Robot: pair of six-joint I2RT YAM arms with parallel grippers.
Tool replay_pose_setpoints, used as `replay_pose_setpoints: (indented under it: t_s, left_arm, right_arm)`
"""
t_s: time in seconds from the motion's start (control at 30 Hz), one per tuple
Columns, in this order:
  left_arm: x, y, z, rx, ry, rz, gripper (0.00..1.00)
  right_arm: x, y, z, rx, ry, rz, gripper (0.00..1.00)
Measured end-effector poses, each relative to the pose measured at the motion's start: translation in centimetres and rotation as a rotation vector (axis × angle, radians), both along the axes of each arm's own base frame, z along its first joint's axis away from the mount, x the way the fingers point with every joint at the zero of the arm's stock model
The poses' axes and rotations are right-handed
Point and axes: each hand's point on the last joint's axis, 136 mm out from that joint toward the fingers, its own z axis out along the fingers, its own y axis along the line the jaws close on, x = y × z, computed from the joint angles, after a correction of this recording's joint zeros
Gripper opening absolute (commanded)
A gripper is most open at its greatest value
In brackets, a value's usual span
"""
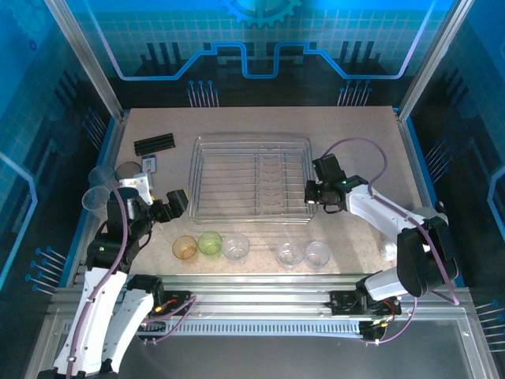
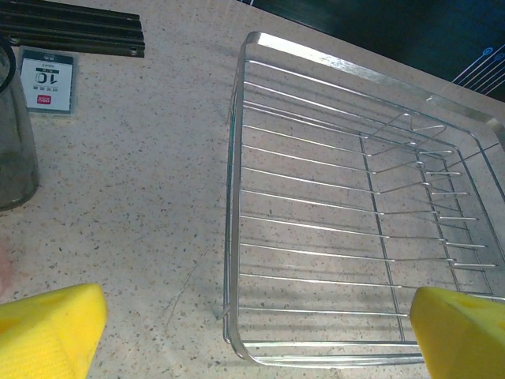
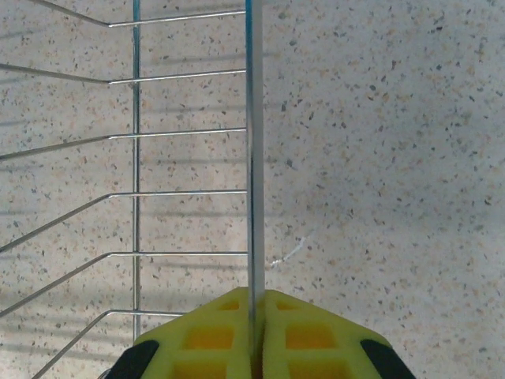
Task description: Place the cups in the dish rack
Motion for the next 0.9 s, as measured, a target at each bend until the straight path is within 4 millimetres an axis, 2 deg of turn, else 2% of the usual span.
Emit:
replay_pose_setpoints:
  t_s: [0.2,0.33,0.5,0.63,0.73,0.9]
  left_arm:
    - [-0.1,-0.3,0.1,-0.012,-0.002,-0.01,0.99]
    - [-0.2,-0.4,0.3,-0.02,-0.008,-0.016,0.99]
    - [-0.3,-0.5,0.1,-0.02,-0.002,-0.018,0.99]
    - [-0.5,-0.2,-0.3,-0.009,0.019,-0.005,0.99]
    - [-0.7,0.3,-0.1,0.014,0.029,0.012,0.99]
    - [-0.7,0.8,1.2,0.055,0.036,0.025,0.99]
  right_arm:
    - [-1.5,0.0,-0.1,-0.006,0.008,-0.007,0.06]
    - [-2.5,-0.2,-0.1,-0.01,0.015,-0.01,0.15]
    - [-4.3,-0.8,-0.7,-0.034,0.074,-0.015,0.41]
    - [-5.3,-1.4,-0.4,-0.052,0.098,-0.01,0.57]
    - [-5.6,-1.6,0.9,-0.063,0.097,-0.004,0.63]
    - [-4.9,-1.8,5.0,-0.057,0.027,-0.01,0.66]
